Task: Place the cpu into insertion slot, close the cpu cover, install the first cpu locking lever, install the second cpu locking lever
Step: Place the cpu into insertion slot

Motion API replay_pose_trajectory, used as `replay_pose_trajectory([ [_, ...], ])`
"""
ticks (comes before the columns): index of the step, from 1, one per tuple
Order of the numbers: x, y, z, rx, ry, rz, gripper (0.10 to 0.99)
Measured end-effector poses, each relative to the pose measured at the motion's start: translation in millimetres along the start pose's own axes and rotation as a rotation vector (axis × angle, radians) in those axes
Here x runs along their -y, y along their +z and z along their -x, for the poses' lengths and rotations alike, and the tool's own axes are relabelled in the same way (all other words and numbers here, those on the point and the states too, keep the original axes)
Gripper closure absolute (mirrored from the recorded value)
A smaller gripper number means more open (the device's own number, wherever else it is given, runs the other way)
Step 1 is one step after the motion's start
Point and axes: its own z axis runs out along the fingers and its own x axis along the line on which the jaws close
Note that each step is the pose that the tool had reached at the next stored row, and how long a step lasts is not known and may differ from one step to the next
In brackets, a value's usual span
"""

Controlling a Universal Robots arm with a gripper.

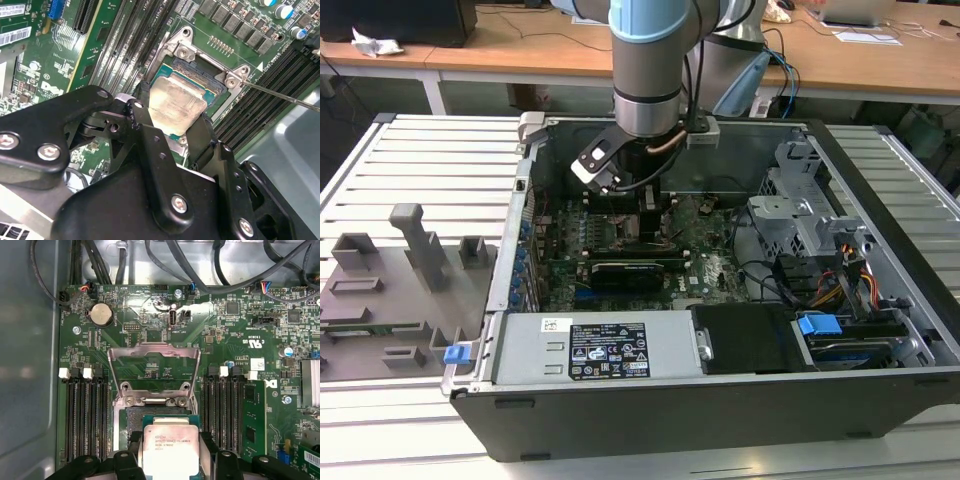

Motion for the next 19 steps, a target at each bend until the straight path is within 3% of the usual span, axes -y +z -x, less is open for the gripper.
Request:
replay_pose_trajectory([
  [19, 2.5, 9.8, -7.2, -0.0004, 0.000, 0.000, 0.549],
])
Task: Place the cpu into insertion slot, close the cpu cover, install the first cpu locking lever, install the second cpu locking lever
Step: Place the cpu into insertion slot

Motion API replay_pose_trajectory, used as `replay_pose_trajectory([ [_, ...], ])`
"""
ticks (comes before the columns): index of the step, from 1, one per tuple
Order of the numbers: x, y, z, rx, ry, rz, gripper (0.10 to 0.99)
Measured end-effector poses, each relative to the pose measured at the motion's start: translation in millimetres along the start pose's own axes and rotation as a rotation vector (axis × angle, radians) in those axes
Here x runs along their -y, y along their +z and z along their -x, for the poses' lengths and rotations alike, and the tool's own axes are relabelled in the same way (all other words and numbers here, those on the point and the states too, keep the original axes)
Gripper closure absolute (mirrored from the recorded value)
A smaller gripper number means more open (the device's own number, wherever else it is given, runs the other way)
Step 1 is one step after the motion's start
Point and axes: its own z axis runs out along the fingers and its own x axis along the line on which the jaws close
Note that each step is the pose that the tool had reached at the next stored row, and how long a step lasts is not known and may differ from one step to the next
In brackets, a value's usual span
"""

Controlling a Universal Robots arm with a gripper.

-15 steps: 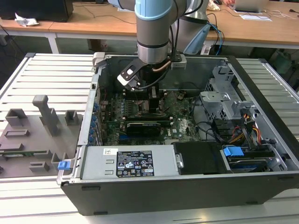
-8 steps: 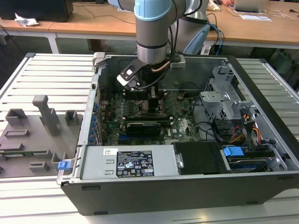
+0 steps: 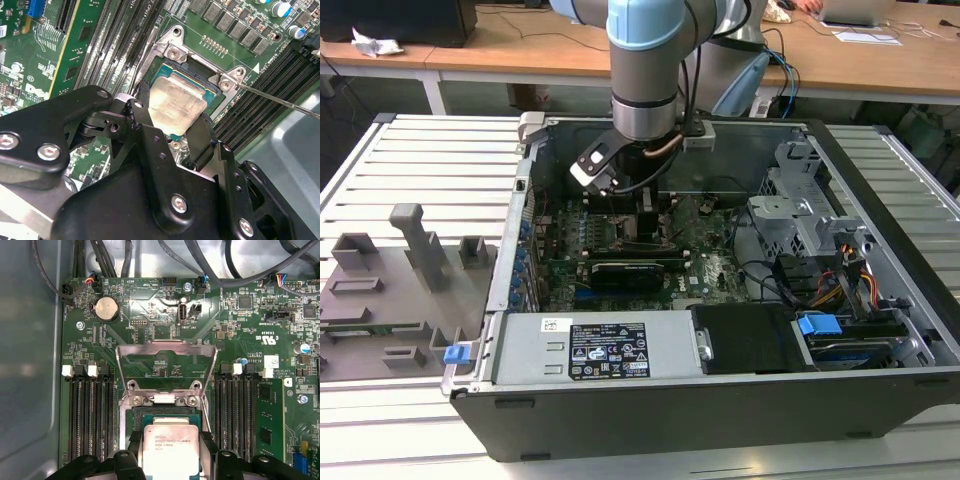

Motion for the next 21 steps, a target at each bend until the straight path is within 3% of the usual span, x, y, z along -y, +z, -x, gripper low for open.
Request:
replay_pose_trajectory([
  [21, -0.2, 8.4, -4.7, 0.0005, 0.007, 0.000, 0.549],
])
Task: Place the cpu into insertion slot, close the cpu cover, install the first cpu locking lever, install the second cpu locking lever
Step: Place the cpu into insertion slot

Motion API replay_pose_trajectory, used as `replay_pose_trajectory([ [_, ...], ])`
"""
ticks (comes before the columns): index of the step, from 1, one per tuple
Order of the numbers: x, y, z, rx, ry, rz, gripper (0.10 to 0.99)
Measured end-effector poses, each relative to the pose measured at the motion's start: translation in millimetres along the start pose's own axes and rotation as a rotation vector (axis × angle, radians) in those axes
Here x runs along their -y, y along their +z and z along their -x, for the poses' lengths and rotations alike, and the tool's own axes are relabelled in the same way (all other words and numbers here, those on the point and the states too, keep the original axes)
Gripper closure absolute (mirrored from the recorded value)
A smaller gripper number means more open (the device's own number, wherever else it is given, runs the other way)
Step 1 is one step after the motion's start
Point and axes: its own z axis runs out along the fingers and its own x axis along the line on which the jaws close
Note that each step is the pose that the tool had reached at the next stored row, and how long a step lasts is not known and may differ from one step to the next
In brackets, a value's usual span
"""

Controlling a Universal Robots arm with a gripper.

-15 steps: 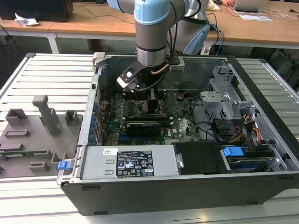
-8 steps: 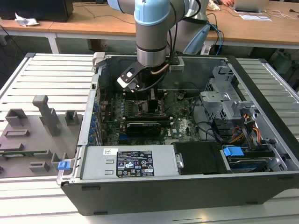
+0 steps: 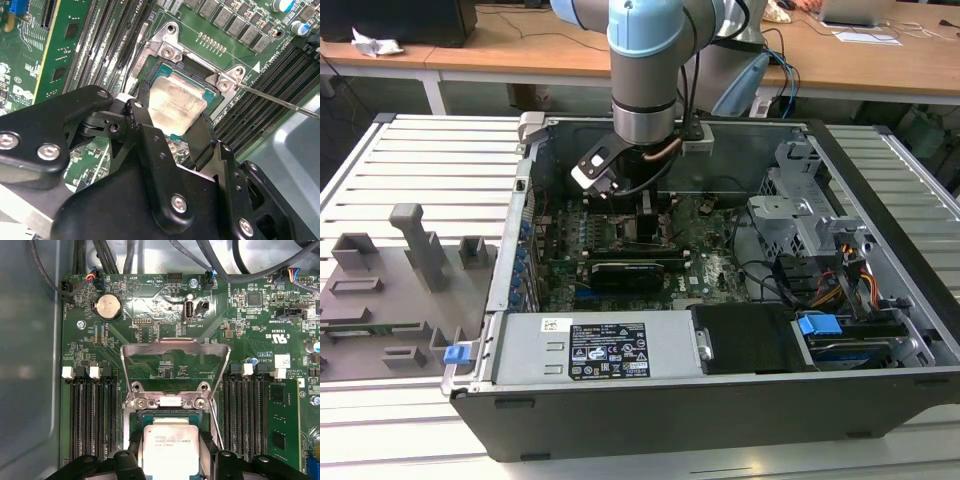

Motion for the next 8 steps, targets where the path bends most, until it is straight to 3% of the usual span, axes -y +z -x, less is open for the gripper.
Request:
replay_pose_trajectory([
  [1, 0.0, -0.1, 0.1, 0.0004, 0.000, 0.000, 0.549],
  [2, 0.0, 0.0, 0.0, 0.0001, 0.000, 0.000, 0.475],
  [8, -0.1, -1.7, 0.0, 0.0000, 0.000, 0.000, 0.475],
])
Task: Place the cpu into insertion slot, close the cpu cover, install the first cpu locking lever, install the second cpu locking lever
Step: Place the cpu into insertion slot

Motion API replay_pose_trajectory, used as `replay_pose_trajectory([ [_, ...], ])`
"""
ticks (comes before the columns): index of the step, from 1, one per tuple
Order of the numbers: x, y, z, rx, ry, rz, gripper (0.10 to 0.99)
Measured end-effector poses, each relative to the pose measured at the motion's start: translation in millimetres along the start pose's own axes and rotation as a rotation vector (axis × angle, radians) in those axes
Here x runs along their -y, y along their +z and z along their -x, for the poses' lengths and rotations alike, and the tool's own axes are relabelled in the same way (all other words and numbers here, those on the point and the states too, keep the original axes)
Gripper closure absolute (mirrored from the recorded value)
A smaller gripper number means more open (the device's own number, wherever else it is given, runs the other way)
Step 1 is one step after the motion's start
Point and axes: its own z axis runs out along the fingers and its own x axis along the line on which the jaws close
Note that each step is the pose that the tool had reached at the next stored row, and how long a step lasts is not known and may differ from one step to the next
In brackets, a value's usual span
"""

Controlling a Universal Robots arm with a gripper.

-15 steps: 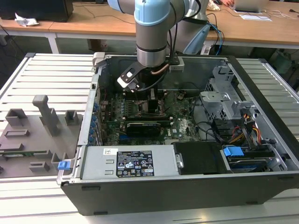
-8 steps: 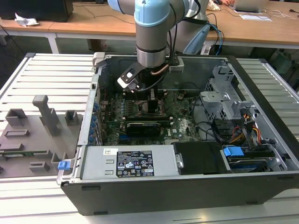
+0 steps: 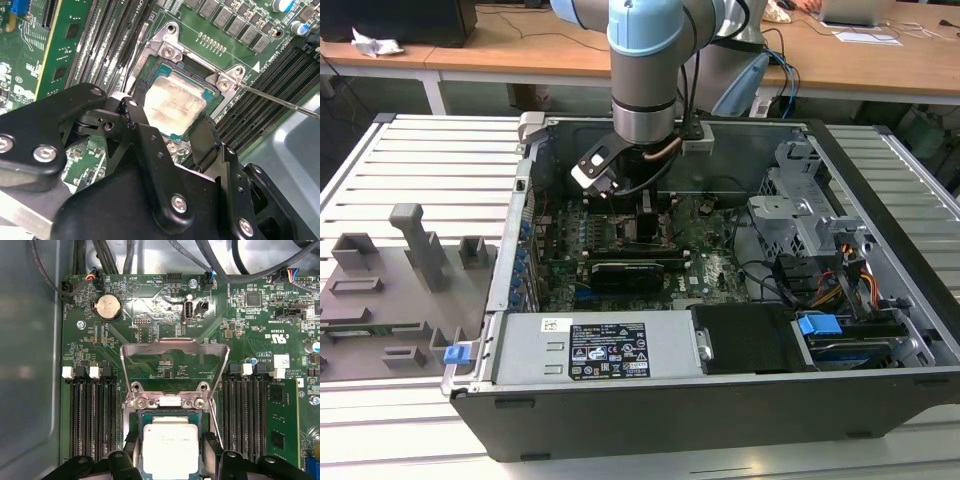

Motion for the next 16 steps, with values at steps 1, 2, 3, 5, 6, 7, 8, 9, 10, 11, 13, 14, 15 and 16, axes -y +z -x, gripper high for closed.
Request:
replay_pose_trajectory([
  [1, -0.1, -1.1, 0.0, 0.0000, 0.000, 0.000, 0.475],
  [2, -0.2, -2.5, 0.0, 0.0000, 0.000, 0.000, 0.475],
  [3, -0.4, -6.2, 0.0, 0.0000, 0.000, 0.000, 0.475],
  [5, -0.7, -9.6, 0.0, 0.0000, 0.000, 0.000, 0.553],
  [6, -0.8, -11.2, 0.0, 0.0001, 0.000, 0.000, 0.553],
  [7, -0.9, -12.0, 0.0, 0.0002, 0.000, 0.000, 0.616],
  [8, -0.9, -12.6, 0.0, 0.0004, 0.000, 0.000, 0.678],
  [9, -1.0, -13.1, 0.0, 0.0004, 0.000, 0.000, 0.737],
  [10, -1.0, -13.6, 0.0, 0.0005, 0.000, 0.000, 0.737],
  [11, -1.1, -14.9, 0.0, 0.0006, 0.000, 0.000, 0.859],
  [13, -1.2, -16.0, 0.0, 0.0006, 0.000, 0.000, 0.980],
  [14, -1.2, -16.4, 0.0, 0.0006, 0.000, 0.000, 0.980],
  [15, -1.2, -16.5, 0.0, 0.0005, 0.000, 0.000, 0.980],
  [16, -1.2, -16.7, 0.0, 0.0008, 0.000, 0.000, 0.980],
])
